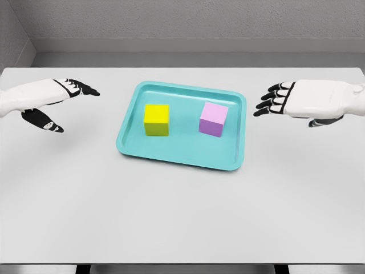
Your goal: Push two cubes
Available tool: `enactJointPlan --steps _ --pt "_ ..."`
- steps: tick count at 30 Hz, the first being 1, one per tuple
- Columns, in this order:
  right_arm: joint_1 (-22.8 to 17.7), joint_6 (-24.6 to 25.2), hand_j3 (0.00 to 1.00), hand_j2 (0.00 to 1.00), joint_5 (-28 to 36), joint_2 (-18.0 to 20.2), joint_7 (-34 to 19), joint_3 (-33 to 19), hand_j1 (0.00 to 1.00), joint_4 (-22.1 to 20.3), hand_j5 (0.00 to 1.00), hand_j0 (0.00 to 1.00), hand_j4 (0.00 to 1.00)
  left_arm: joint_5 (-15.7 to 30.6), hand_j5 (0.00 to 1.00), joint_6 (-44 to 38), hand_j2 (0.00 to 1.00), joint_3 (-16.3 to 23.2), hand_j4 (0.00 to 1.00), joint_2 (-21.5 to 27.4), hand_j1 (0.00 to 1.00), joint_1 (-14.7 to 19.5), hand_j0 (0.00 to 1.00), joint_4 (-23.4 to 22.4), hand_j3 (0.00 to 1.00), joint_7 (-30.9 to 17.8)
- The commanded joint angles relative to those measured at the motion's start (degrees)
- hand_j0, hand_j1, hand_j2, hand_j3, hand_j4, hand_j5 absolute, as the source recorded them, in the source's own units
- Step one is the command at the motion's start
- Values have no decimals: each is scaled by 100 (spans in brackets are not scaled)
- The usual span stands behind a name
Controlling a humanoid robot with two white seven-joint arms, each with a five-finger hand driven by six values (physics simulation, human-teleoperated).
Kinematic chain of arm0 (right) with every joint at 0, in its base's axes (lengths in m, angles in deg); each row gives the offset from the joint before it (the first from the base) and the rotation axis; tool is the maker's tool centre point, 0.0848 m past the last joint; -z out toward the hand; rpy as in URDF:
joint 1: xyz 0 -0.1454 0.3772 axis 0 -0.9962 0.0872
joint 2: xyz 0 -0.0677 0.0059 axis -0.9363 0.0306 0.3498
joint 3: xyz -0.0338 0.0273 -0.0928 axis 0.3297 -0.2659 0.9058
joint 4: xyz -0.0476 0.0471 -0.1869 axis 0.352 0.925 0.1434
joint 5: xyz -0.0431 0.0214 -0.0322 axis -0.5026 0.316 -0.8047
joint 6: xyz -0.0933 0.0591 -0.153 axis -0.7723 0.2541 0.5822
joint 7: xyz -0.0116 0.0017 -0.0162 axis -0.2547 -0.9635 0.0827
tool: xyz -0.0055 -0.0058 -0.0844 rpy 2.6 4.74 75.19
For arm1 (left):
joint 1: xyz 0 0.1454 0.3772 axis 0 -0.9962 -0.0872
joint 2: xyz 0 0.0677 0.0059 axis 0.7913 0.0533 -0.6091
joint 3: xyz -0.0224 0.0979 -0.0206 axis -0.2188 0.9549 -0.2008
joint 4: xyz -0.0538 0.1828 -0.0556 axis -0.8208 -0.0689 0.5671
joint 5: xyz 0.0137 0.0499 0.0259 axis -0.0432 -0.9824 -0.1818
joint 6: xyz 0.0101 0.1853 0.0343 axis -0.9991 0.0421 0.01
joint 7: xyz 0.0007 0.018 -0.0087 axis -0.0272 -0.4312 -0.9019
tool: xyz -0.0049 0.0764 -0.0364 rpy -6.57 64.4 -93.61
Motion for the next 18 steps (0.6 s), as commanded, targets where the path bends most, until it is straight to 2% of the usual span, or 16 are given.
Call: enactJointPlan --steps 1,5,6,7,8,9,10,12,13,14,16,17,18 --pt "0 13 100 100 26 19 -1 -1 100 -18 100 100 100 35 100 -16 100 -2 100 14 100 0 100 4 100 -1" --pt "114 13 100 100 35 54 -1 -80 100 105 100 100 100 35 100 -16 100 -2 100 5 100 26 100 -14 100 -1" --pt "150 13 100 100 79 492 -1 -405 100 131 100 100 100 35 91 -16 91 6 91 -12 91 26 91 -14 91 -1" --pt "88 13 100 100 88 503 -1 -353 100 114 100 100 100 27 85 -16 85 86 85 -30 85 35 85 -66 85 -1" --pt "132 13 46 46 53 345 -1 -98 46 18 46 46 46 44 77 -16 77 129 77 -56 77 158 77 -382 77 -1" --pt "132 13 13 13 62 46 -1 183 13 -71 13 13 13 18 69 -16 69 489 69 -223 69 316 69 -488 69 -1" --pt "167 13 7 7 9 -226 -1 543 7 -53 7 7 7 -17 50 -16 50 938 50 -267 50 553 50 -488 50 -1" --pt "386 13 7 7 -114 -578 -1 1079 7 -27 7 7 7 -26 47 -16 47 1009 47 -469 47 589 47 -488 47 -1" --pt "448 13 7 7 -211 -736 -1 1238 7 -18 7 7 7 -26 38 -16 38 1026 38 -504 38 633 38 -471 38 -1" --pt "457 13 9 9 -237 -851 -1 1291 9 87 9 9 9 -26 28 -16 28 1035 28 -592 28 615 28 -462 28 -1" --pt "510 13 9 9 -246 -974 -1 1300 9 210 9 9 9 -53 18 -16 18 1052 18 -716 18 615 18 -471 18 -1" --pt "536 13 14 14 -246 -1123 -1 1300 14 403 14 14 14 -53 15 -16 15 1044 15 -724 15 633 15 -471 15 -1" --pt "580 13 14 14 -246 -1176 -1 1300 14 474 14 14 14 -61 13 -16 13 1044 13 -716 13 659 13 -480 13 -1"
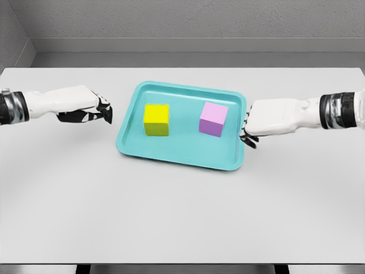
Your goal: Push two cubes
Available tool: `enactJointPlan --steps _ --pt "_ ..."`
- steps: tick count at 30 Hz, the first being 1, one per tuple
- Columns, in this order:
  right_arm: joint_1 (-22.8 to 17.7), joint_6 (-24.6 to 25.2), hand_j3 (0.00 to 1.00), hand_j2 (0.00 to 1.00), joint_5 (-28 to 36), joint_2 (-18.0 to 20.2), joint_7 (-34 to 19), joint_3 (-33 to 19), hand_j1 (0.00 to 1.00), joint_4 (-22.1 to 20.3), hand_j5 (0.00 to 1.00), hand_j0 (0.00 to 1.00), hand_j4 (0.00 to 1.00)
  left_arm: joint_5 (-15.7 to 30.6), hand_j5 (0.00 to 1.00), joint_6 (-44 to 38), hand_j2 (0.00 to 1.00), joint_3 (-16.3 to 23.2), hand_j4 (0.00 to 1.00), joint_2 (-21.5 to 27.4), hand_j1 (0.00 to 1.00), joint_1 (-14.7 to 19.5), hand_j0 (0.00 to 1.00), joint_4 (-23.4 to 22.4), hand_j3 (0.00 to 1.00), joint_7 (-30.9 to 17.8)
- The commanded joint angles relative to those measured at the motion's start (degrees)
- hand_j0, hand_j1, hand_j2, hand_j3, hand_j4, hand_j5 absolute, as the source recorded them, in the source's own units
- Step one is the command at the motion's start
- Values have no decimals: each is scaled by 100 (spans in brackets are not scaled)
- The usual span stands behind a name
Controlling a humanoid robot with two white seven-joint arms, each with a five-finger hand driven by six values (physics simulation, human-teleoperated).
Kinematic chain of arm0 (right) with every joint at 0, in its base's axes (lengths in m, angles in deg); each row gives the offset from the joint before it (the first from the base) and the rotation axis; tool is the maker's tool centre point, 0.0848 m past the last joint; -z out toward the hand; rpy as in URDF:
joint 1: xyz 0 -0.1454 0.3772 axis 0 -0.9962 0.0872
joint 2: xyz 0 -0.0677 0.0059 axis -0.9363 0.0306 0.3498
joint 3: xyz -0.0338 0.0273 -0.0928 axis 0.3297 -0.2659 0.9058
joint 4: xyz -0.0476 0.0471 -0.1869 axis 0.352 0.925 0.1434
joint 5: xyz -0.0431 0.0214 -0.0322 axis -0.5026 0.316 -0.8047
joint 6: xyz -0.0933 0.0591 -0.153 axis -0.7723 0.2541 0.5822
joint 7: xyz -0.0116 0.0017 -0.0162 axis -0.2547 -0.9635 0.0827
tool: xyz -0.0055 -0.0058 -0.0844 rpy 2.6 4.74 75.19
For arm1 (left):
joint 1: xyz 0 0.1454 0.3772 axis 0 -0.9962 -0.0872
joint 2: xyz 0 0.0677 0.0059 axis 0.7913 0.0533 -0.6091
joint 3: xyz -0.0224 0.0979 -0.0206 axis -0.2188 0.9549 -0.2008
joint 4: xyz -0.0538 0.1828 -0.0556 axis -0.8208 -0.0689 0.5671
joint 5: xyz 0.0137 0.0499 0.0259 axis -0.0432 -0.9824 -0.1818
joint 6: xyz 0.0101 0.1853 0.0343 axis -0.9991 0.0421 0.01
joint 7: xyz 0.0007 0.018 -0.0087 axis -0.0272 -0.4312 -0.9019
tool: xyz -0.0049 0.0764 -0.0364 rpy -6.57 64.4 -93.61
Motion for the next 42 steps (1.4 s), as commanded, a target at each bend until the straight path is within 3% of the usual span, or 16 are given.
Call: enactJointPlan --steps 1,4,9,13,15,22,25,32,34,42 --pt "0 13 14 14 -14 -214 1 92 14 243 14 14 14 21 13 -16 13 24 13 -55 13 0 13 -25 13 2" --pt "96 13 8 8 -14 -373 1 153 8 621 8 8 8 -14 6 -16 6 41 6 -72 6 70 6 -34 6 2" --pt "158 13 8 8 -242 -522 1 259 8 815 8 8 8 -357 6 -16 6 41 6 -362 6 62 6 -34 6 2" --pt "387 13 8 8 -313 -891 1 593 8 1430 8 8 8 -427 6 -16 6 59 6 -635 6 281 6 -51 6 2" --pt "395 13 8 8 -330 -918 1 636 8 1430 8 8 8 -893 6 -16 6 59 6 -969 6 352 6 -236 6 2" --pt "527 13 8 8 -427 -1137 1 812 8 1904 8 8 8 -1315 6 -16 6 147 6 -1030 6 422 6 -464 6 2" --pt "562 13 8 8 -506 -1216 1 812 8 1949 8 8 8 -1614 7 -16 7 147 7 -1145 7 448 7 -473 7 2" --pt "606 13 8 8 -665 -1419 1 839 8 2133 8 8 8 -1834 7 -16 7 147 7 -1364 7 492 7 -728 7 2" --pt "624 13 8 8 -673 -1436 1 847 8 2133 8 8 8 -1957 7 -16 7 147 7 -1514 7 527 7 -1027 7 2" --pt "870 13 8 8 -735 -1779 1 1120 8 2203 8 8 8 -2220 7 -16 7 156 7 -1707 7 598 7 -1238 7 2"
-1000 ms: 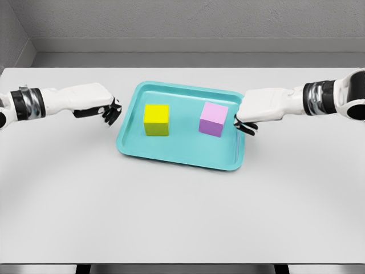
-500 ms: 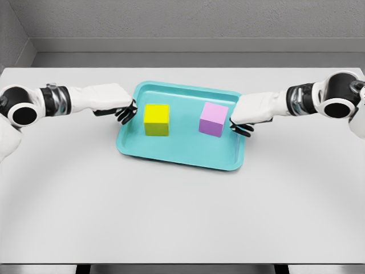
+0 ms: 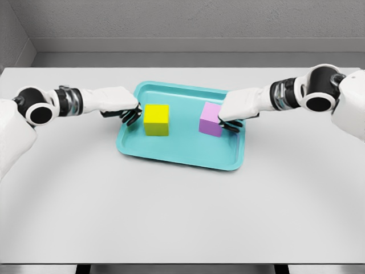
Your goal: Push two cubes
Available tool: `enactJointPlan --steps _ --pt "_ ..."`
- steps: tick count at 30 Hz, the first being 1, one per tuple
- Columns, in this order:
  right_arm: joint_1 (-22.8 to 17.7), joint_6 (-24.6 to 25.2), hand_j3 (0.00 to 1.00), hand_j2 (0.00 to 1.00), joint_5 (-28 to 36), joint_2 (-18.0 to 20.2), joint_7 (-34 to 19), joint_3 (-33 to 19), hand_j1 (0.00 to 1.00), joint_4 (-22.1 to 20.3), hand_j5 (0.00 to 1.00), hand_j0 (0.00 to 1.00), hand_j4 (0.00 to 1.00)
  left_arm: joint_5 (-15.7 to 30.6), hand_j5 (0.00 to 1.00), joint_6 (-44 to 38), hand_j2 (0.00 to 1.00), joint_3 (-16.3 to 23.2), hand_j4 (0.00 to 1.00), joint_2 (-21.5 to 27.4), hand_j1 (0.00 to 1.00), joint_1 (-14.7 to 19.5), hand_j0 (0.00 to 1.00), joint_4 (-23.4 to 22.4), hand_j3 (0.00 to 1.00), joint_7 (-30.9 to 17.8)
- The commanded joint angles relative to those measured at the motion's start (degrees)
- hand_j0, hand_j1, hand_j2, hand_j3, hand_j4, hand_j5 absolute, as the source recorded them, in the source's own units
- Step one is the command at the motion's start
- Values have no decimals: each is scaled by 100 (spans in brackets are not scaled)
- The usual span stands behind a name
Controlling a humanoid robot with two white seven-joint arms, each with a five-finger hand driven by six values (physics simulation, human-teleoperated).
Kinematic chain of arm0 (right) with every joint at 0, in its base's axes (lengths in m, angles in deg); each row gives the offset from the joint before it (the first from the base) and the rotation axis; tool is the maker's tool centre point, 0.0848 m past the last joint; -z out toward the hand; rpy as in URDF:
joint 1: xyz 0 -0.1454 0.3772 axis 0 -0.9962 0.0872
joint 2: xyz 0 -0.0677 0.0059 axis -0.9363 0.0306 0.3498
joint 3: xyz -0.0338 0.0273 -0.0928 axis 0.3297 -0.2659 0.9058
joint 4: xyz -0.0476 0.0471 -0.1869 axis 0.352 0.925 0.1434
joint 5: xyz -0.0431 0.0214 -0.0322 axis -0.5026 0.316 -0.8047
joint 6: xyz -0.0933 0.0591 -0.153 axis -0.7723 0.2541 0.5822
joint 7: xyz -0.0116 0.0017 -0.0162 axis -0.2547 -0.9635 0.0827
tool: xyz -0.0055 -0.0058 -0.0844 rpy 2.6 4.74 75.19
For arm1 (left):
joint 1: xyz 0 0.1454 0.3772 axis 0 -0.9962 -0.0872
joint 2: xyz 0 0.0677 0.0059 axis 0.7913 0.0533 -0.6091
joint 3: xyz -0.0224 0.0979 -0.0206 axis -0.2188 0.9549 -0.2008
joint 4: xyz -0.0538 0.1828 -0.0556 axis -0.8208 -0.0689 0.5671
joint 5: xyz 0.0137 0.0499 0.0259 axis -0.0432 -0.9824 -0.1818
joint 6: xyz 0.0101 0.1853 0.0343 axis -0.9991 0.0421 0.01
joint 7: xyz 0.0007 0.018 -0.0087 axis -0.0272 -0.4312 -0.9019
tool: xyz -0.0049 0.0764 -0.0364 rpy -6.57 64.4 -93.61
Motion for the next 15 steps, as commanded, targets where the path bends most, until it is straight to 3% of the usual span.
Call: enactJointPlan --steps 1,4,8,12,15 --pt "9 12 8 8 -50 -131 1 41 8 35 8 8 8 -94 7 -14 7 -3 7 -84 7 0 7 -90 7 2" --pt "35 12 9 9 -50 -158 1 6 9 70 9 9 9 -94 7 -14 7 76 7 -119 7 0 7 -90 7 2" --pt "-44 12 9 9 -14 273 1 -417 9 114 9 9 9 -94 7 -14 7 76 7 -137 7 0 7 -90 7 2" --pt "-35 12 9 9 -252 247 1 -74 9 290 9 9 9 -199 7 -14 7 76 7 -137 7 53 7 -213 7 2" --pt "18 12 9 9 -498 -114 1 392 9 492 9 9 9 -208 7 -14 7 76 7 -128 7 70 7 -222 7 2"
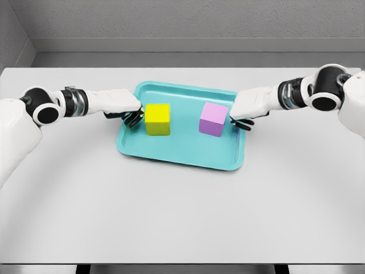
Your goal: Push two cubes
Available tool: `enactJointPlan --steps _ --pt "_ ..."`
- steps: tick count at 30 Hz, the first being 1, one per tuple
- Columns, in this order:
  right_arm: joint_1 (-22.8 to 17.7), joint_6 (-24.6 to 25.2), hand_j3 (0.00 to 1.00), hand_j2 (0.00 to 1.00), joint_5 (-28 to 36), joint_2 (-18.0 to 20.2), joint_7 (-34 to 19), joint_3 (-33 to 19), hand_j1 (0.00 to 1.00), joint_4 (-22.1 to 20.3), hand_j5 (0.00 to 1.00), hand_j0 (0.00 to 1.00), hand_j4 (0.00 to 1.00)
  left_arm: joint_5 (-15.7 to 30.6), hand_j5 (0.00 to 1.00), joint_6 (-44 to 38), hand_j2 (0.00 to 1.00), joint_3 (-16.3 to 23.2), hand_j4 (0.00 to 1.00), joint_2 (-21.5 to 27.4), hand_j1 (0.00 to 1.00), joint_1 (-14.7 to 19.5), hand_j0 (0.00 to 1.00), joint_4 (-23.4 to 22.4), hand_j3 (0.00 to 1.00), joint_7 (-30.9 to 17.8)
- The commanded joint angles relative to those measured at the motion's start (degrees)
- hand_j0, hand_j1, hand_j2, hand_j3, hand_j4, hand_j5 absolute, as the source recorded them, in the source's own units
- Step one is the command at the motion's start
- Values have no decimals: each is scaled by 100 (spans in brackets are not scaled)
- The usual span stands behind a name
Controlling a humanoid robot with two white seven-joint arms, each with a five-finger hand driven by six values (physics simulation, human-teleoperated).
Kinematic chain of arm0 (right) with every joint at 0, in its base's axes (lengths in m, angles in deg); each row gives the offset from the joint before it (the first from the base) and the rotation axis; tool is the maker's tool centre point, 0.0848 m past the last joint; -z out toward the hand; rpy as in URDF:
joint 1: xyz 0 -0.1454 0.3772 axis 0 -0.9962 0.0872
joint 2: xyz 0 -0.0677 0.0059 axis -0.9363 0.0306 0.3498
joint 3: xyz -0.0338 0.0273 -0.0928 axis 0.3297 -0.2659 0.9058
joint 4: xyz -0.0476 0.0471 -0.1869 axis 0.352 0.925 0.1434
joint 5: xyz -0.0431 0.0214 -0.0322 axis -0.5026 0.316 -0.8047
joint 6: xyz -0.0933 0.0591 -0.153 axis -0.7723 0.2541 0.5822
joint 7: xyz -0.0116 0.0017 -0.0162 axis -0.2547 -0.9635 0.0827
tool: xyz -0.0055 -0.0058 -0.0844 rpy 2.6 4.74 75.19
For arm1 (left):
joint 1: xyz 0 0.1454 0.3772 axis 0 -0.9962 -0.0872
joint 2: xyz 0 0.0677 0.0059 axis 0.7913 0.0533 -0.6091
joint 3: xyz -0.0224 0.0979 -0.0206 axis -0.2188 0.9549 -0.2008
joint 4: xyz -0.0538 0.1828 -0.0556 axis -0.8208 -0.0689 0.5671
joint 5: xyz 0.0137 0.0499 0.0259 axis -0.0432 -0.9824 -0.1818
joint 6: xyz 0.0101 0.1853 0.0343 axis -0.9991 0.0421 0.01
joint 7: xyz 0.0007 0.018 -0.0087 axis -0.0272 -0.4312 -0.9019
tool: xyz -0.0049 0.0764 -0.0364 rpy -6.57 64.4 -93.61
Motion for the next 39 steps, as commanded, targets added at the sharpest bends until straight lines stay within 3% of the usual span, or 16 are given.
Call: enactJointPlan --steps 1,3,6,12,22,32,37,39 --pt "0 12 9 9 -133 -175 1 253 9 174 9 9 9 1 7 -13 7 -4 7 -3 7 0 7 -20 7 2" --pt "0 12 9 9 -133 -175 1 262 9 191 9 9 9 -148 7 -13 7 -4 7 -73 7 9 7 -63 7 2" --pt "79 12 9 9 -133 -306 1 262 9 332 9 9 9 -254 7 -13 7 13 7 -372 7 167 7 -538 7 2" --pt "220 12 9 9 -142 -632 1 402 9 534 9 9 9 -254 7 -13 7 75 7 -443 7 167 7 -538 7 2" --pt "290 12 9 9 -186 -544 1 341 9 815 9 9 9 -245 7 -13 7 66 7 -443 7 193 7 -556 7 2" --pt "290 12 9 9 -159 -588 1 95 9 815 9 9 9 -157 9 -13 9 75 9 -399 9 158 9 -354 9 2" --pt "299 12 9 9 -168 -596 1 -28 9 974 9 9 9 -8 10 -13 10 207 10 -320 10 132 10 86 10 2" --pt "299 12 9 9 -168 -588 1 -37 9 974 9 9 9 194 12 -13 12 251 12 -83 12 123 12 253 12 2"
